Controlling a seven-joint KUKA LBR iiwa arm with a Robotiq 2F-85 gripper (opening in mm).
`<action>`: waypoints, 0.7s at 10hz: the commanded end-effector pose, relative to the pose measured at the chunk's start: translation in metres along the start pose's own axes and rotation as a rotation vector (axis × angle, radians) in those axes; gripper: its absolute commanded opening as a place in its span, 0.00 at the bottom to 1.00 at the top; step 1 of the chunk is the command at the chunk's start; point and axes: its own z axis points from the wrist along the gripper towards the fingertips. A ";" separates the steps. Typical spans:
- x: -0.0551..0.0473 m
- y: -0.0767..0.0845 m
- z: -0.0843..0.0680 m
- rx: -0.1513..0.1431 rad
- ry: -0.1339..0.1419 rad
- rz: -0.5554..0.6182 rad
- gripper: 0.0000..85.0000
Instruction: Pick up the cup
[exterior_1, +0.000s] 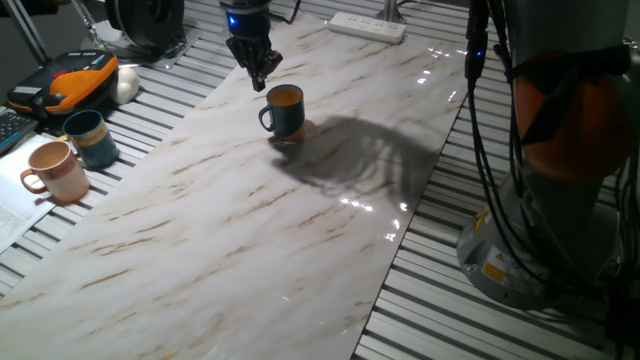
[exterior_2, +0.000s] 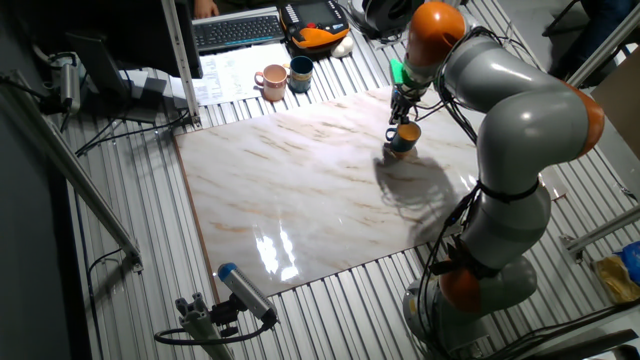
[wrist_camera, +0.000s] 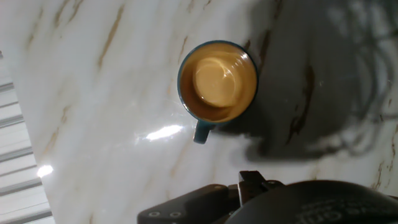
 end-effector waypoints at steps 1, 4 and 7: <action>0.000 0.000 0.000 0.006 -0.005 0.003 0.00; 0.000 0.000 0.000 0.028 -0.025 -0.020 0.00; 0.000 0.000 0.000 0.022 -0.021 -0.038 0.00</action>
